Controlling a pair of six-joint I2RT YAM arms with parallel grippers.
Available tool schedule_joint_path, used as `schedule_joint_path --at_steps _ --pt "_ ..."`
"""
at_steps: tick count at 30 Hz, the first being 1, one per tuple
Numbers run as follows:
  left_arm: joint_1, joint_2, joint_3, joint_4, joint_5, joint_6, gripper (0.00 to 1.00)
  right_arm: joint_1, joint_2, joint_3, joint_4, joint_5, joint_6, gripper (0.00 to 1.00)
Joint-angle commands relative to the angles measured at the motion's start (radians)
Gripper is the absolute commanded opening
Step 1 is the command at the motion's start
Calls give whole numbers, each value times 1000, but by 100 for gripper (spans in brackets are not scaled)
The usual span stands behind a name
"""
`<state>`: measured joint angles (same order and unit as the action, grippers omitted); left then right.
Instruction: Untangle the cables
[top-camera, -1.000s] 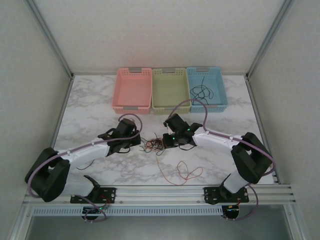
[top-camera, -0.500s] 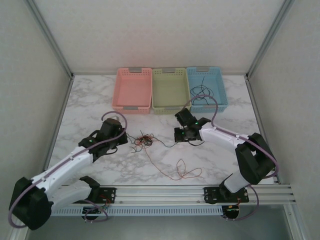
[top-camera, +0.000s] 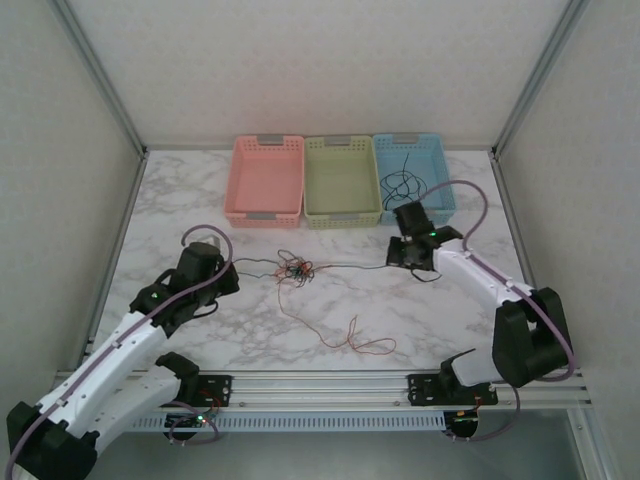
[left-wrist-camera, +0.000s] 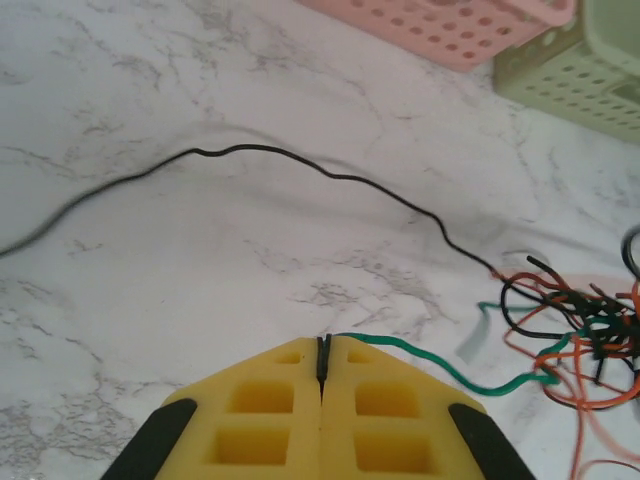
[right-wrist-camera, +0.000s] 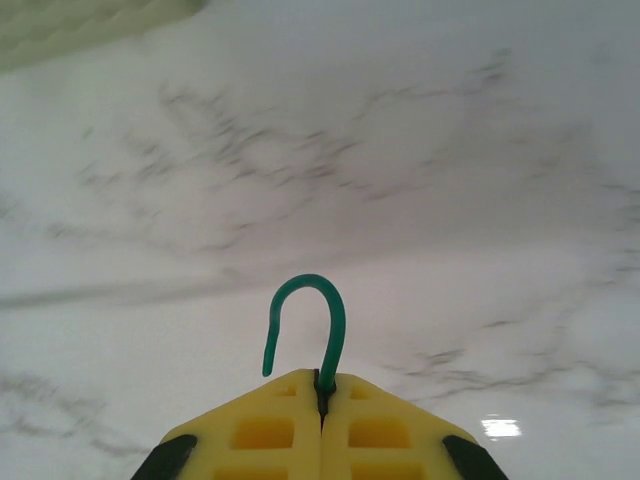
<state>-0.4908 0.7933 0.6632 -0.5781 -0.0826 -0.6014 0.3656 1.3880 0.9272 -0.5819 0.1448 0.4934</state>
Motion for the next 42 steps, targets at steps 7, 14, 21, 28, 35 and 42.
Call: schedule_joint_path --at_steps 7,14,21,28,35,42 --pt "29 -93 200 -219 -147 42 0 -257 -68 -83 -83 145 39 0" --pt "29 -121 319 -329 -208 88 0 -283 -41 -87 -81 171 37 0" --pt "29 -166 452 -454 -307 149 0 -313 -4 -77 -87 211 47 0" --pt "29 -170 426 -402 -214 154 0 -323 -16 -86 -42 113 45 0" --pt "29 -120 339 -275 -11 154 0 -309 -227 -111 14 -96 23 0" --pt "29 -44 421 -200 256 154 0 -213 -379 -30 -13 -153 5 0"
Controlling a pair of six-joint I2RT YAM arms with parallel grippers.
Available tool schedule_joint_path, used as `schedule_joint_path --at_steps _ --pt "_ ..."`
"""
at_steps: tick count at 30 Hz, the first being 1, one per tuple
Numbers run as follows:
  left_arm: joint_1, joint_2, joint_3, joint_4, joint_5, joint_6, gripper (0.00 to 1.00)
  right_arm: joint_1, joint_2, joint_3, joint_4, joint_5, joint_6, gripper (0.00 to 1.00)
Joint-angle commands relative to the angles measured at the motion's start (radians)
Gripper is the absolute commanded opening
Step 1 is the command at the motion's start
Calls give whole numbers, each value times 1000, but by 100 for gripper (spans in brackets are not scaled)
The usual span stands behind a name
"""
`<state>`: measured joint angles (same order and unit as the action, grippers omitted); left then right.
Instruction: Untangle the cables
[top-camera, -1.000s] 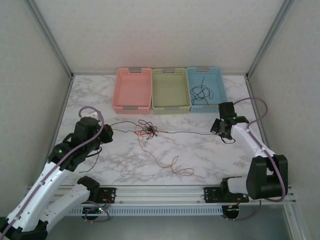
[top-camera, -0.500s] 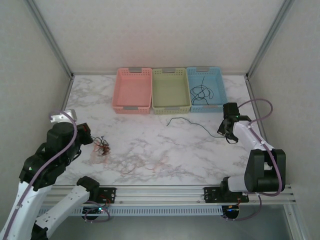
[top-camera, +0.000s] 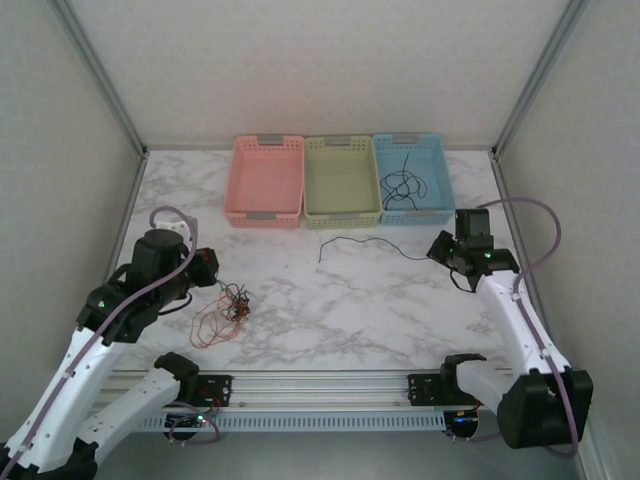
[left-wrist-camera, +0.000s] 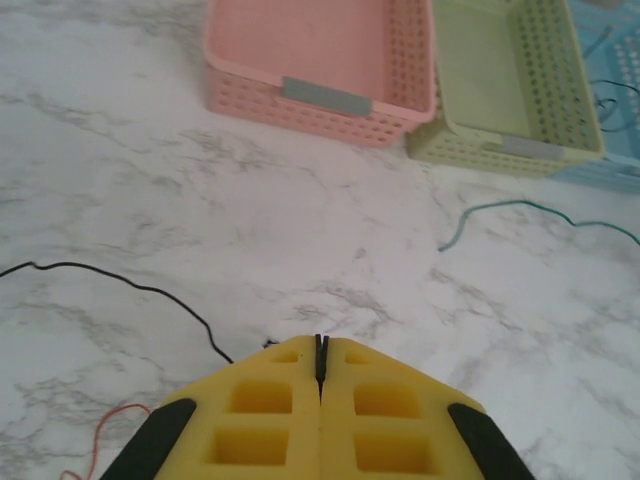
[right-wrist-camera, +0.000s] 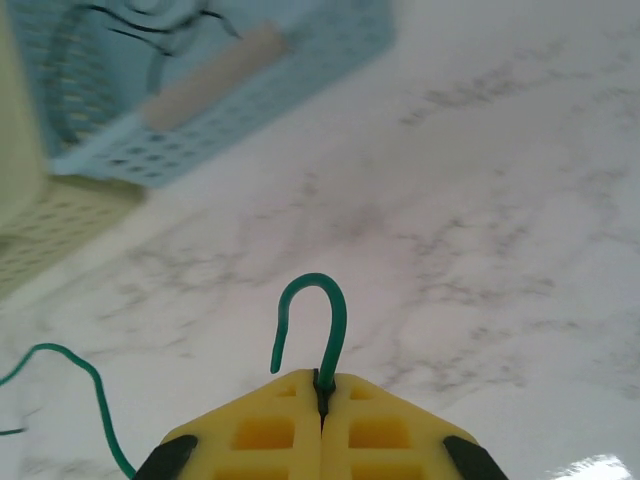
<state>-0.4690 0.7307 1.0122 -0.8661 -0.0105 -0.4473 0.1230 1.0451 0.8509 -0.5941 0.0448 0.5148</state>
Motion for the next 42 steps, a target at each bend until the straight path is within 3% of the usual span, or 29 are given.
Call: schedule_joint_path --at_steps 1,4,9,18,25,30,34,38,42 --pt "5 29 94 104 226 -8 0 35 -44 52 1 -59 -14 0" --pt "-11 79 198 151 317 -36 0 38 -41 59 3 -69 -6 0" --pt "-77 171 296 185 360 -41 0 45 -30 41 9 -76 2 0" --pt "-71 217 154 41 24 76 0 61 -68 125 -48 -104 -10 0" --pt "-25 230 36 -6 -108 156 0 155 -61 284 -52 -69 -12 0" --pt "-16 235 1 -11 -97 185 0 213 36 428 -67 -3 -44 0" --pt "-16 237 -19 3 -98 194 0 290 161 599 -124 195 -111 0" --pt "-14 238 -33 32 -55 203 0 329 280 709 -71 209 -147 0" --pt "-8 224 -43 38 -55 205 0 383 464 874 -71 322 -199 0"
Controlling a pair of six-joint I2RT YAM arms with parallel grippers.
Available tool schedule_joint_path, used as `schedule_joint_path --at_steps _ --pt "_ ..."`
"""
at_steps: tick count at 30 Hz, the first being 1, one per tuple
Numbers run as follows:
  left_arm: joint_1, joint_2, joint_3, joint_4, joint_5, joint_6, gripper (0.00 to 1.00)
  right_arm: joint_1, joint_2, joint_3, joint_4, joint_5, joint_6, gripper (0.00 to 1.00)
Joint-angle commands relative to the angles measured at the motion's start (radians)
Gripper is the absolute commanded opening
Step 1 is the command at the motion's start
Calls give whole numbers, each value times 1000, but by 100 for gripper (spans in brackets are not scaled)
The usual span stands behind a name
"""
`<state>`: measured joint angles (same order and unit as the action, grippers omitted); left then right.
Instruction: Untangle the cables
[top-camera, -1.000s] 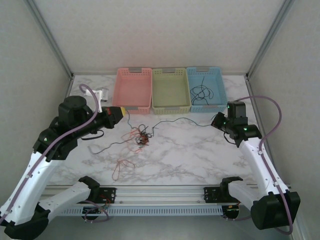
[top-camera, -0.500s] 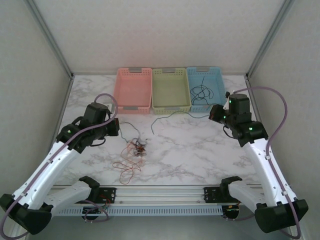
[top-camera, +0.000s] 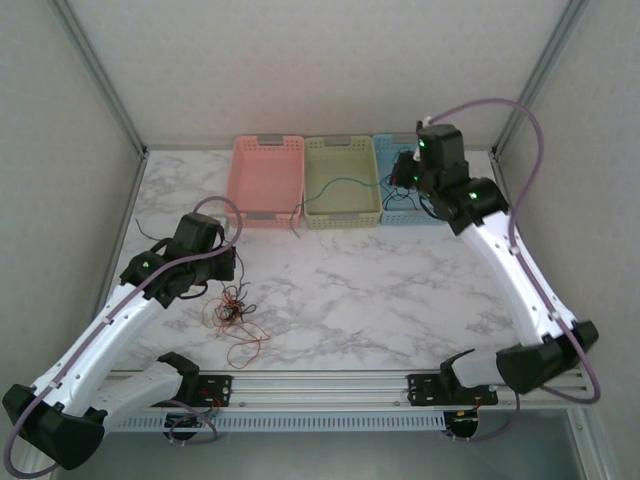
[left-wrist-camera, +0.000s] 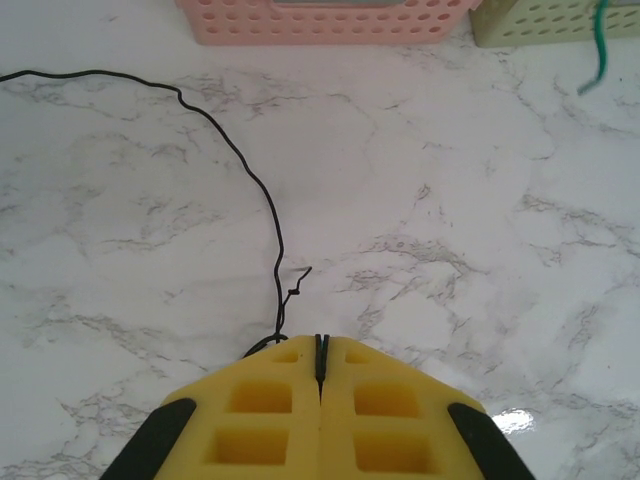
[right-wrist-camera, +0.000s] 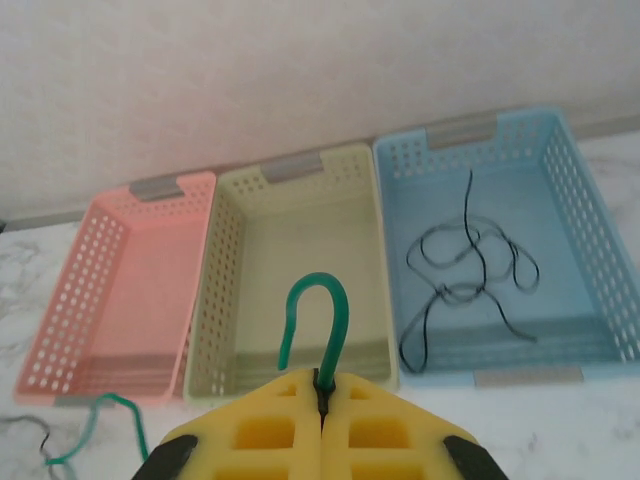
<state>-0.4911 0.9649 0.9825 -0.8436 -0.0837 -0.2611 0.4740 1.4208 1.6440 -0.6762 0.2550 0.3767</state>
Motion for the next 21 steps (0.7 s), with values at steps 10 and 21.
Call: schedule_joint_path --at_steps 10,21 --pt "24 -29 -23 22 12 20 0 117 551 570 29 224 -194 0" --pt "34 -42 -28 27 9 20 0 259 1025 1019 10 362 -486 0"
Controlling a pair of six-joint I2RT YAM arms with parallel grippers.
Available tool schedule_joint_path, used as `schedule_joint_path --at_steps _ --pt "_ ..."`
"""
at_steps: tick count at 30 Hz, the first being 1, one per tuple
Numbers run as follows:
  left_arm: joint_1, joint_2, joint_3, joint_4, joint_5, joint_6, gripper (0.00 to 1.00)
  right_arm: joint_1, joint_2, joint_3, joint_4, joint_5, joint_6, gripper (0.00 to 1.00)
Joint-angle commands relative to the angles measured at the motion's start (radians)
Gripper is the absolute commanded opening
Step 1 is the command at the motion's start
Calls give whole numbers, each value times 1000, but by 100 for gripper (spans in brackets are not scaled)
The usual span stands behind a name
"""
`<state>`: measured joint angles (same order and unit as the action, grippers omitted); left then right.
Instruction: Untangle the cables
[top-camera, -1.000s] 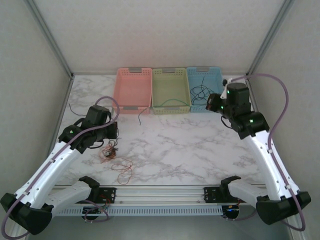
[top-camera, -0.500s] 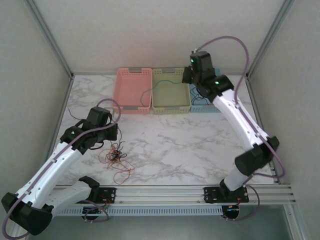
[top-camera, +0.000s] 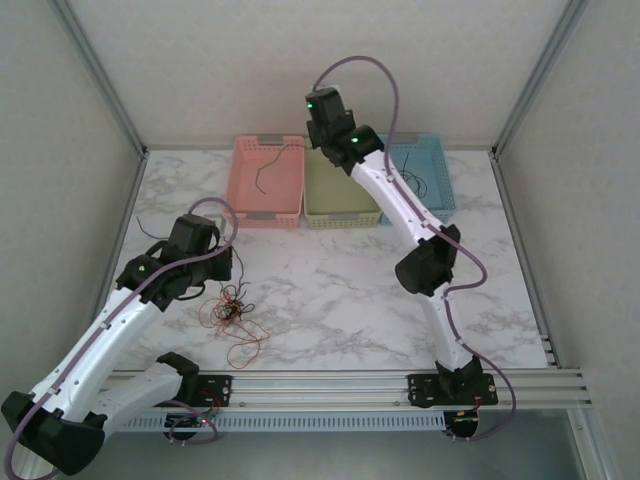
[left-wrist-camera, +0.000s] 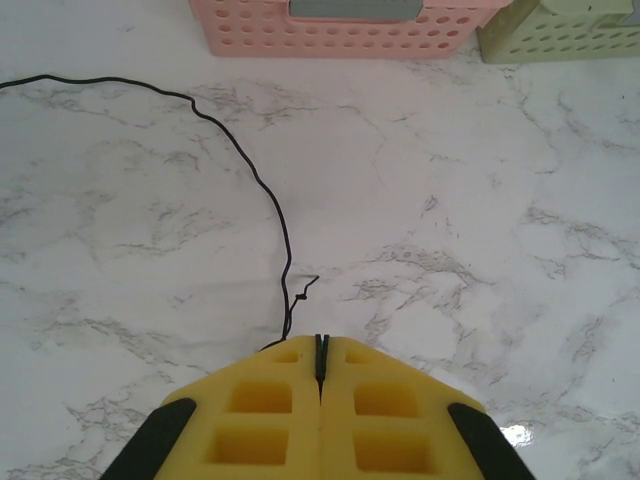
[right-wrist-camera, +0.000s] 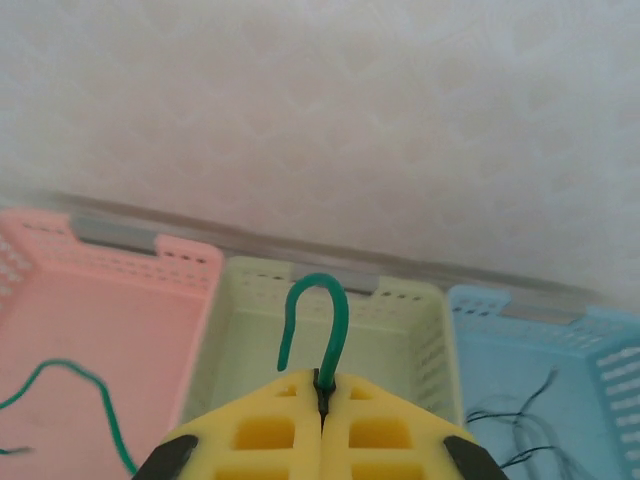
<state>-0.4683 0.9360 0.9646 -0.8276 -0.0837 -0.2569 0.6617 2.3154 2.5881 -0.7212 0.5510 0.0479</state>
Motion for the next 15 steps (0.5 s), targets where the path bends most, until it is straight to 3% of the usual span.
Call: schedule_joint_path --at_steps 1,7,15 --pt "13 -12 -10 11 9 16 0 80 151 76 66 53 -162 0" --pt "13 -11 -12 10 10 15 0 154 289 86 107 -62 -151 0" --pt "16 -9 -12 10 10 15 0 168 388 122 107 -150 -67 0"
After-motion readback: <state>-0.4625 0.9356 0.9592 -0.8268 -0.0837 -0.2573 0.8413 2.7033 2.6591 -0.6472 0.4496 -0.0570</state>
